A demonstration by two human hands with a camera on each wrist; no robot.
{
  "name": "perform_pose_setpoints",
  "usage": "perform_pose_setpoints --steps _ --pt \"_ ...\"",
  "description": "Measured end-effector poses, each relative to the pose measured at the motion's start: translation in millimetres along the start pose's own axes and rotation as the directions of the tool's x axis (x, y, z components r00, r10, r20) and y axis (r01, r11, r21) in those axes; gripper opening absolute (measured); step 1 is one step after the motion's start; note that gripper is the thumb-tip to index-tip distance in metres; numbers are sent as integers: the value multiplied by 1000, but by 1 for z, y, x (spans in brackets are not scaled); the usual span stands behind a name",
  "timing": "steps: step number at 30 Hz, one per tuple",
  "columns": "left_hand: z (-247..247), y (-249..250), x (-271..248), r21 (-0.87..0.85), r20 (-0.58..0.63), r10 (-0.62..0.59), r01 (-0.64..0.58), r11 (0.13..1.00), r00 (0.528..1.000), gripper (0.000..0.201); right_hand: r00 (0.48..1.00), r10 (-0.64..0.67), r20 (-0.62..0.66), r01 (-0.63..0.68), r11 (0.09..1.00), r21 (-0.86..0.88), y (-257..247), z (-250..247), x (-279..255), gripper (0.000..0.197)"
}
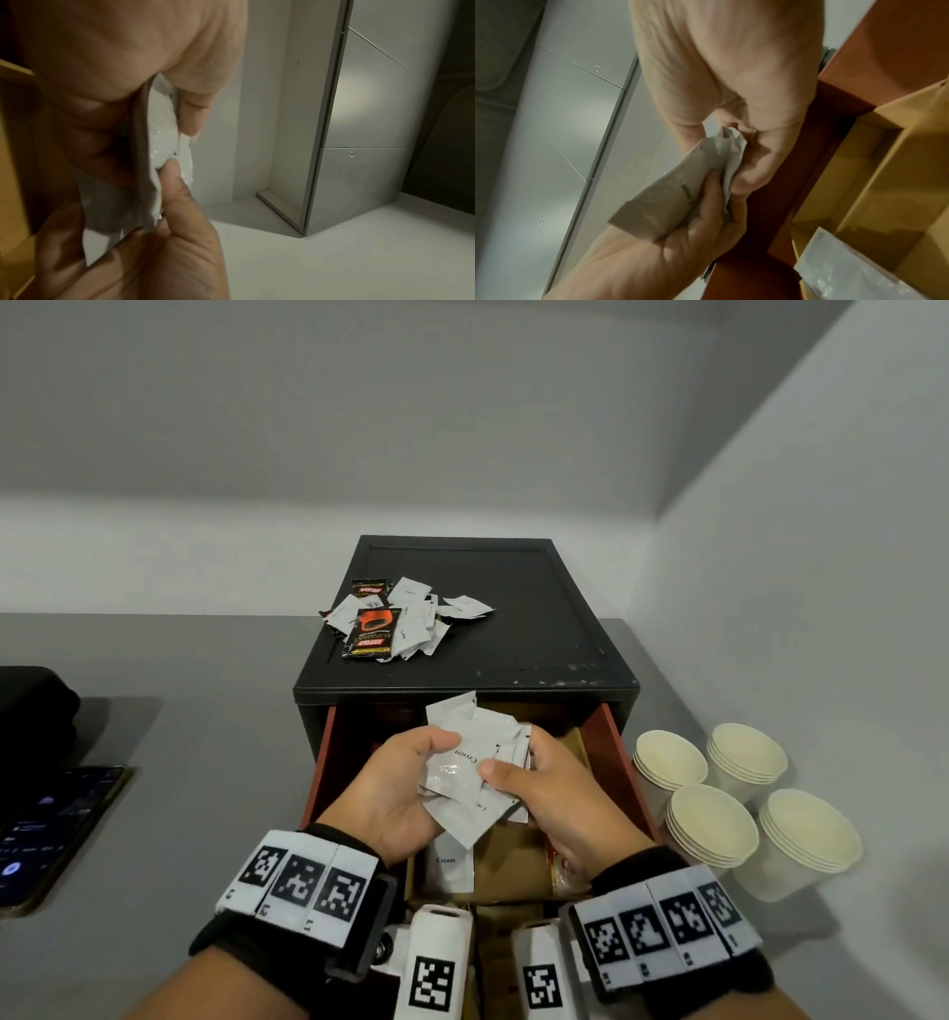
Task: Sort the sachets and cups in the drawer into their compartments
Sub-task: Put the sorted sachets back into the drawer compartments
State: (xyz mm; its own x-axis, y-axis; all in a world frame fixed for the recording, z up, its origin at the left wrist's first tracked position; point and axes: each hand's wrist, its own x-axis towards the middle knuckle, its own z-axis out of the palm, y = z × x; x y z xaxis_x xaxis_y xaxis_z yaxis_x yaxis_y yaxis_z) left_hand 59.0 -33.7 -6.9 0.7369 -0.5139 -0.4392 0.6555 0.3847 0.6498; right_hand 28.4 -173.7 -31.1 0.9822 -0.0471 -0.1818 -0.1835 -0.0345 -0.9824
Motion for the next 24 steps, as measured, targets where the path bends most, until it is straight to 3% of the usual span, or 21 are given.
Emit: perform_pose_setpoints --steps 5,11,17,24 --pt "-1 -15 7 -24 -48 10 -11 1000 999 33 998 68 7 -68 996 58 7 5 0 33" --pt "1 -27 20 12 -135 21 -20 1000 991 28 991 52 -122 -55 998 -14 14 20 10 45" --pt "-1 -33 29 57 -155 83 -75 996 985 34 994 96 -45 -98 995 -36 16 16 15 60" --pt "-3 -27 32 -6 -161 92 -94 996 983 29 984 154 94 -165 979 119 12 -2 6 100"
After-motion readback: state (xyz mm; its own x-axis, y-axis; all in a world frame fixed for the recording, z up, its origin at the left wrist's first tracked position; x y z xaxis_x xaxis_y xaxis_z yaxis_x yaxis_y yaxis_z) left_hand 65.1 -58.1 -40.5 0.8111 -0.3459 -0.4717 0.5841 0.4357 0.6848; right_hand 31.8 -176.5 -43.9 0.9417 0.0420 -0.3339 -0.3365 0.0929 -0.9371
